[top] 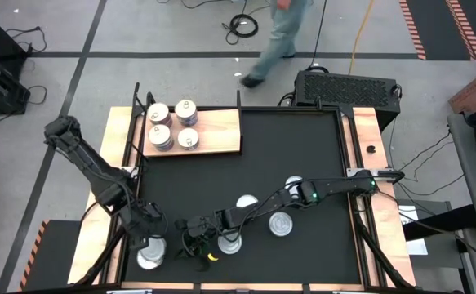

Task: Stack canned seafood by type on shelf
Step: Remove the green and white tuna can from the top of the blue and pink tuna can, then stack the blue and pink tuna can on the top of the blue and pink tuna can on the shelf

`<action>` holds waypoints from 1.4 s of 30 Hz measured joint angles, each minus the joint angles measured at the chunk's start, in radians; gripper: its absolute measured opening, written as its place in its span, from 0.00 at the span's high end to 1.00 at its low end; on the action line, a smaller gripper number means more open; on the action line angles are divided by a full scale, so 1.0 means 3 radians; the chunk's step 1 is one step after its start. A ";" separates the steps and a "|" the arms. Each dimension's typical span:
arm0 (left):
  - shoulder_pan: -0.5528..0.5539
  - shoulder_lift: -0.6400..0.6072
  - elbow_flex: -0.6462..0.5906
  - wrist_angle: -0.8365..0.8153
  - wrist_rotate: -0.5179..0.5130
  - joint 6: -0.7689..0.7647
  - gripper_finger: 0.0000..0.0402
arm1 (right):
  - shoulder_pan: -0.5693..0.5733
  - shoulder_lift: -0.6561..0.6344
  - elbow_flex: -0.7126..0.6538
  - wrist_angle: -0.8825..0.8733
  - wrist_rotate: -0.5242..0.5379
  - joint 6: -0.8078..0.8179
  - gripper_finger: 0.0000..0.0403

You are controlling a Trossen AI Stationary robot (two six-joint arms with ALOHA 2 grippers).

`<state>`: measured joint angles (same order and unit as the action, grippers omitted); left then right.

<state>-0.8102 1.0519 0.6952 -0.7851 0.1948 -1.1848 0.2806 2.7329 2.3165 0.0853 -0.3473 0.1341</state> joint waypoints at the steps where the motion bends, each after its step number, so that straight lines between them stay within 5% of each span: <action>1: 0.0055 -0.0011 0.0000 -0.0019 -0.0005 0.0052 1.00 | 0.0000 -0.0019 0.0000 -0.0035 0.0000 -0.0003 1.00; 20: 0.1529 -0.0020 0.0000 -0.0672 0.0155 0.1568 1.00 | -0.0001 -0.0053 0.0003 -0.0260 -0.0089 -0.0065 1.00; 26: 0.1711 0.0056 0.0001 -0.0793 0.0222 0.1731 1.00 | -0.0001 -0.0053 0.0003 -0.0348 -0.0088 -0.0079 1.00; 33: 0.1526 -0.0049 0.0071 -0.0571 0.0409 0.1626 1.00 | 0.0000 -0.0090 0.0003 -0.0538 -0.0081 -0.0185 1.00; 42: 0.0381 -0.0040 0.0117 -0.0167 0.0322 0.0487 1.00 | 0.0047 -0.0215 0.0006 -0.0713 -0.0060 -0.0325 1.00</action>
<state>-0.6960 1.0399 0.7303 -0.8352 0.2914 -1.0388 0.2946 2.6683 2.3184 -0.1285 -0.3653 0.0365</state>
